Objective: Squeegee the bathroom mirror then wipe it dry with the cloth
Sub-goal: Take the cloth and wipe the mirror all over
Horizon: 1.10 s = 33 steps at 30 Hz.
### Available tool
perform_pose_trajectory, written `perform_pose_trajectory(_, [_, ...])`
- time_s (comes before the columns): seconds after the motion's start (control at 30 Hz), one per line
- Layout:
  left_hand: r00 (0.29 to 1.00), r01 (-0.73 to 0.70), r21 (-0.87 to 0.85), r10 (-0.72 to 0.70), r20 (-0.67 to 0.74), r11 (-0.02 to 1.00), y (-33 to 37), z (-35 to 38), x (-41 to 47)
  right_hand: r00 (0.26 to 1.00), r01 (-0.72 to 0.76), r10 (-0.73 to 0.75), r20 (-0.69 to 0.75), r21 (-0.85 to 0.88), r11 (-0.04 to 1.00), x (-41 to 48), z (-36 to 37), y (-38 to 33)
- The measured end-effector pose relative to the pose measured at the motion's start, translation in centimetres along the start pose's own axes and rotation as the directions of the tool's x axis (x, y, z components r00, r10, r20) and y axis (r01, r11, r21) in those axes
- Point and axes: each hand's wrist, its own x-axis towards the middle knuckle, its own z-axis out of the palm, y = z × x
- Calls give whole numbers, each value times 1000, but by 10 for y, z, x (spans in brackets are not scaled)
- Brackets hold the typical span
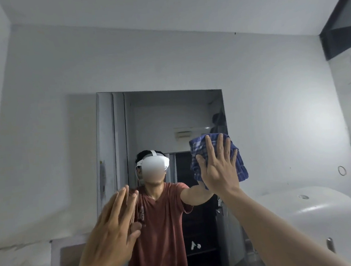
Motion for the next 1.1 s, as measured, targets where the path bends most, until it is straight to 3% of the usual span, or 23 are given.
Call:
perform_pose_trajectory(0.13, [995, 6, 87, -15, 98, 996, -6, 15, -30, 998, -44, 45, -32, 13, 999, -10, 2, -7])
perform_pose_trajectory(0.27, [994, -113, 102, 112, 12, 988, 0, 16, -38, 996, -85, 85, 6, 8, 996, -12, 3, -23])
perform_pose_trajectory(0.37, [995, 3, 16, -4, 104, 1000, 6, 15, -38, 997, -72, 71, 26, 35, 997, -10, 4, -35])
perform_pose_trajectory(0.47, [979, 110, -63, -97, 179, 992, 3, 22, -42, 999, -2, 0, 36, 44, 999, -8, 3, -58])
perform_pose_trajectory(0.73, [982, 108, -77, -94, 167, 991, 2, 24, -45, 983, 172, -176, 54, 66, 983, 11, 1, -140])
perform_pose_trajectory(1.0, [995, 28, -7, -27, 101, 1000, -1, 20, -46, 918, 386, -390, 69, 69, 920, 16, 3, -206])
perform_pose_trajectory(1.1, [996, 27, 23, -29, 84, 999, -1, 20, -47, 838, 541, -542, 62, 33, 841, 9, 10, -216])
